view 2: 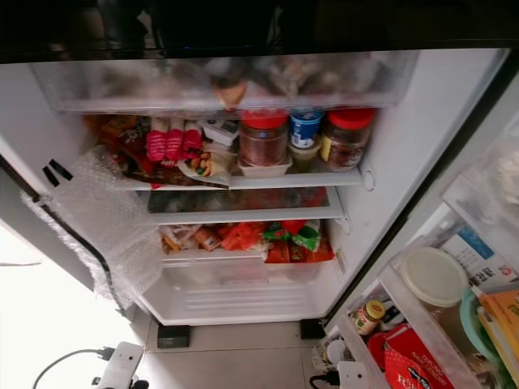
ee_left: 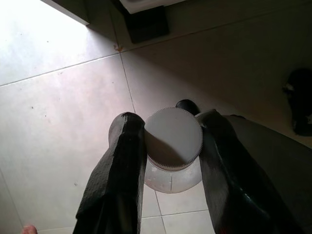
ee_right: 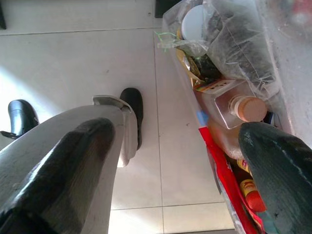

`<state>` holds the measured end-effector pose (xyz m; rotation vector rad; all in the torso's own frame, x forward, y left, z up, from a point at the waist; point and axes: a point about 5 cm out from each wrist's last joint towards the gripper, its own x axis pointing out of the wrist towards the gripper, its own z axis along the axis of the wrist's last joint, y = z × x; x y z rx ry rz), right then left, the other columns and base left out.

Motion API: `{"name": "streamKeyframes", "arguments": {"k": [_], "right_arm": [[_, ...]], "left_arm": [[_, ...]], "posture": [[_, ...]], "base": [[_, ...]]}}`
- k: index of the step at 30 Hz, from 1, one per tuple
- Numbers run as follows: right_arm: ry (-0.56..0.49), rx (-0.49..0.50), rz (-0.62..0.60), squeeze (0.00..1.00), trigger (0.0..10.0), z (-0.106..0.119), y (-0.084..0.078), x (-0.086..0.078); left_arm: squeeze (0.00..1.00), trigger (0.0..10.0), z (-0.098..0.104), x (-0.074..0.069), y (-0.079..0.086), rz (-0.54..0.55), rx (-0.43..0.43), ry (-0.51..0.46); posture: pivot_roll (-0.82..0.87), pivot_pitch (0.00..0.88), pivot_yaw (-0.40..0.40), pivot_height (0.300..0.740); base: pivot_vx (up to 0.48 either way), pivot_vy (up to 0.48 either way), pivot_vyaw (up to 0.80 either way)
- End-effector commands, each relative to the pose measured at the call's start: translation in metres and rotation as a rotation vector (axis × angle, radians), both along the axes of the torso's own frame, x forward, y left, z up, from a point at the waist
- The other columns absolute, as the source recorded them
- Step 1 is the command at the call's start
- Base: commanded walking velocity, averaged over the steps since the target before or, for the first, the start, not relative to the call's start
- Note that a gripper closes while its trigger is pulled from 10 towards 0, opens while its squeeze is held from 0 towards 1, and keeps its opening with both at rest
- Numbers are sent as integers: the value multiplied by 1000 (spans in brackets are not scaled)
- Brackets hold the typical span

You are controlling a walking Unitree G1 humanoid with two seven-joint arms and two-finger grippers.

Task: Restocking fridge

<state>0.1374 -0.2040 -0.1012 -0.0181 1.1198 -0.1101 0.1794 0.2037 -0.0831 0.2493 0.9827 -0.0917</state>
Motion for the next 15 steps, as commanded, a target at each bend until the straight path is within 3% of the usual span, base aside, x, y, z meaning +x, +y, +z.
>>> {"name": "streamKeyframes", "arguments": {"k": [1,15], "right_arm": [[8,4,-6,0,10000,-2,1,-5],[9,7,11,0,10000,-2,2,-4]], "left_arm": [[0,10000,-2,-5,2,14,-3,8],[0,10000,-2,-4,2,2,0,12]], "posture": [[3,90,24,740],[4,87,23,740]], "base": [[0,0,0],[338,0,0]]}}
